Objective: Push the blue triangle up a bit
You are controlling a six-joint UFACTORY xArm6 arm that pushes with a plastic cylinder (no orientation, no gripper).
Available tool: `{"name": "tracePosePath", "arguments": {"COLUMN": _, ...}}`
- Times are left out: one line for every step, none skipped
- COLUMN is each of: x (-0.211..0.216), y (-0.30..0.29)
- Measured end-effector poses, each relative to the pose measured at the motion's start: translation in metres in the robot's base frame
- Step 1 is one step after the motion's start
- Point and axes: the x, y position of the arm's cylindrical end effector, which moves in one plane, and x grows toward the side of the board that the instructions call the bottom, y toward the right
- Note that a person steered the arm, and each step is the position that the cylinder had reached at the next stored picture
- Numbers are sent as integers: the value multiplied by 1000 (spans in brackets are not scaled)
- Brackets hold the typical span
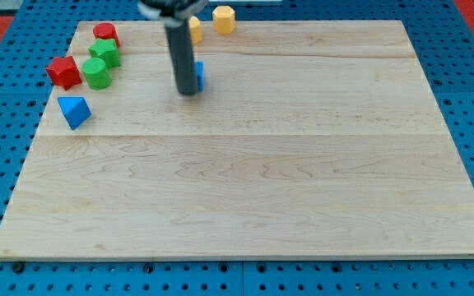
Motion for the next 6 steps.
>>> {"name": "tracePosePath", "arguments": {"x": -57, "y": 39}}
{"name": "tracePosePath", "arguments": {"x": -47, "y": 47}}
{"name": "tracePosePath", "arguments": {"x": 74, "y": 27}}
{"name": "tracePosePath", "arguments": {"x": 141, "y": -72}}
{"name": "tracePosePath", "arguments": {"x": 148, "y": -146}}
{"name": "tracePosePath", "arguments": {"x": 118, "y": -196}}
